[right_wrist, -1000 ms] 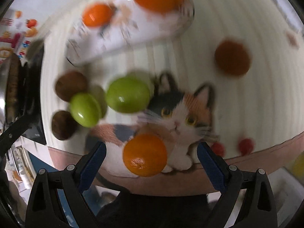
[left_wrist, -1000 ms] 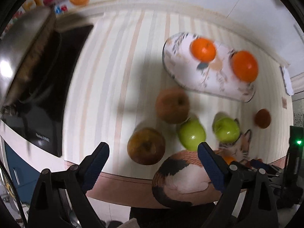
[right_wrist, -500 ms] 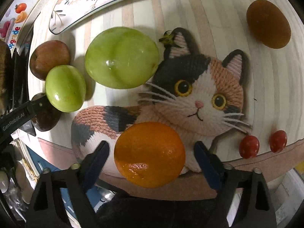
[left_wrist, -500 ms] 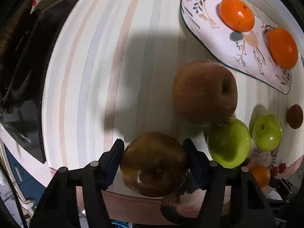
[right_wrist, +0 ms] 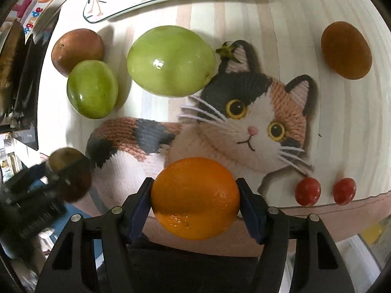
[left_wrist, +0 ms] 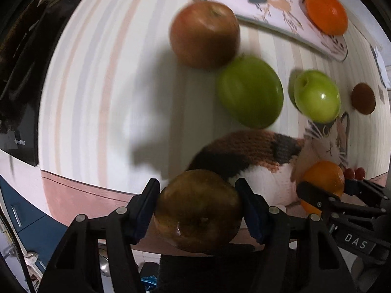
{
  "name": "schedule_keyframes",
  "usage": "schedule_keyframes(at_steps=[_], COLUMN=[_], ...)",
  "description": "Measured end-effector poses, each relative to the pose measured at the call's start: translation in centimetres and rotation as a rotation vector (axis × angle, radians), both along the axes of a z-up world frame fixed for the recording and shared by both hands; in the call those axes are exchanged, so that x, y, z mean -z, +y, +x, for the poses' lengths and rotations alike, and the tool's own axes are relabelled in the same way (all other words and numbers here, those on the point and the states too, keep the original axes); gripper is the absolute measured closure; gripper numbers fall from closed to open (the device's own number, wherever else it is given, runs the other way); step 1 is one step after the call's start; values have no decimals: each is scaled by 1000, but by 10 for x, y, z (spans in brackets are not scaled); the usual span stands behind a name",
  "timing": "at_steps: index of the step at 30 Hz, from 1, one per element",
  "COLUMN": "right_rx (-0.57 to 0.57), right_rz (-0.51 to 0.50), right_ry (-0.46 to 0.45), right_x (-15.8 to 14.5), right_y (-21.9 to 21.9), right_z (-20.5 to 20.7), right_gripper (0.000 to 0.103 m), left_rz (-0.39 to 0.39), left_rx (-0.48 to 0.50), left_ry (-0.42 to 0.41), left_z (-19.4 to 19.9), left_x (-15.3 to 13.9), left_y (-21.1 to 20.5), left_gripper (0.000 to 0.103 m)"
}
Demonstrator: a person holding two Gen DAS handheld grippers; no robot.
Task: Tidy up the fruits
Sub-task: 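Grasp a tangerine with the right tool while the left tool grasps a red apple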
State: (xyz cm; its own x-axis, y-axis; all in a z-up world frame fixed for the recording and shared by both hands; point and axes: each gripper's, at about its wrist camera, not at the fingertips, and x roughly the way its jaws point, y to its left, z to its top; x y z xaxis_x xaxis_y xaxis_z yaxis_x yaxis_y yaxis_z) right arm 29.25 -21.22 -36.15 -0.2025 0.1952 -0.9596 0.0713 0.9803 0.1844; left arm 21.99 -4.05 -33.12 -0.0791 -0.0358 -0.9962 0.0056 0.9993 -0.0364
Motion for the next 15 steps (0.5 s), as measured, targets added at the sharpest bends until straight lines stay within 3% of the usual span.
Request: schedule_keyframes(at_steps=[9, 15], right_rx=[-15, -33], right_rz=[15, 15], right_ry=[26, 3], right_x=[-8, -10], right_y=[-13, 1], right_z=[3, -6], right_gripper=[29, 34], left_rz=[19, 24], left_rx=[19, 22], left_ry=[0, -5], left_z=[-17, -12], left_x=[7, 10], left_y=[-24, -45], left_gripper=[41, 41])
